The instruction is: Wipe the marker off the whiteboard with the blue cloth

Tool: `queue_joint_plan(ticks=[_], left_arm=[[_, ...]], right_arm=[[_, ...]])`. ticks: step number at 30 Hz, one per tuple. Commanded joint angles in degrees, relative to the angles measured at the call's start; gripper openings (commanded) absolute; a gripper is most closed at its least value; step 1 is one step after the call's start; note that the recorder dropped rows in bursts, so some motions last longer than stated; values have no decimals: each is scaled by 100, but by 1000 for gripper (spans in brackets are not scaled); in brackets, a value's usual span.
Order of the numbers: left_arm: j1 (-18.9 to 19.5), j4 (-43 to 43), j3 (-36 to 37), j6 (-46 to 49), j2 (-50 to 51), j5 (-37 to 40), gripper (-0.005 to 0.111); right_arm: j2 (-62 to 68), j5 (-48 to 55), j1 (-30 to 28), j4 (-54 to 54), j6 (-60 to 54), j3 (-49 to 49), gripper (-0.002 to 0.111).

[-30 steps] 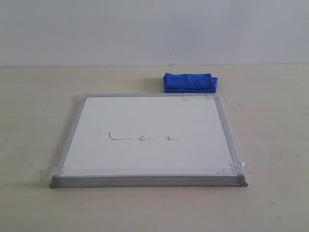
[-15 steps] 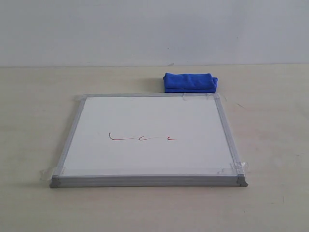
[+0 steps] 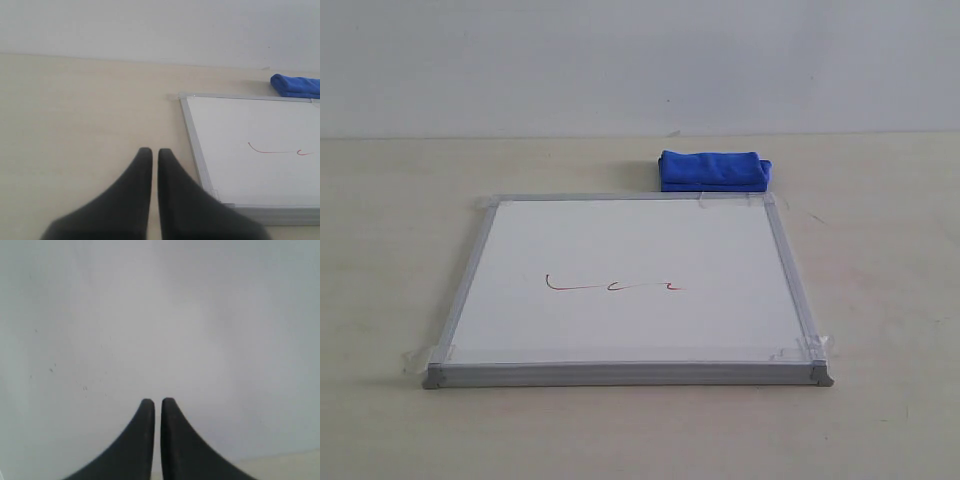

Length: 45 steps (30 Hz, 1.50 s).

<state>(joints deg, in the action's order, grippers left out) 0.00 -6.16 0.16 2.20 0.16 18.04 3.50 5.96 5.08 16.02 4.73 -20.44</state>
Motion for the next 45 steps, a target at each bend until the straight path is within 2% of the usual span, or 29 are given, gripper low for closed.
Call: queue_joint_plan(ticks=[1,4,7,14,18,22,29,34,38,45], left_arm=[[0,-37,-16,41,-16,-18,4],[0,-37,-16,41,-16,-18,4],[0,-37,-16,41,-16,-18,4],[0,-37,-16,41,-16,-18,4],[0,-37,-16,41,-16,-18,4],[0,-37,-16,41,-16,-18,4],[0,-37,-16,41,-16,-18,4],[0,-37,-16,41,-16,-18,4],[0,-37,-16,41,-16,-18,4],[0,-37,-16,41,-16,-18,4]], right_arm=[[180,-869,10,139,-130,-170,1],[637,-562,10,121,-730,-727,1],[1399,170,10,121,-1277,-1593,1],[4244,2377,20,251,-2348,-3983,1],[5653,3159,20,273,-3027,-4968,1],[6956,3354,10,273,-3716,-5558,1],[8778,3183,10,313,-5088,-5855,1],[9922,2900,10,313,-5287,-6408,1],[10786,3115,102,292,-5277,-7423,1],[12354,4793,184,252,-5279,-10047,0]])
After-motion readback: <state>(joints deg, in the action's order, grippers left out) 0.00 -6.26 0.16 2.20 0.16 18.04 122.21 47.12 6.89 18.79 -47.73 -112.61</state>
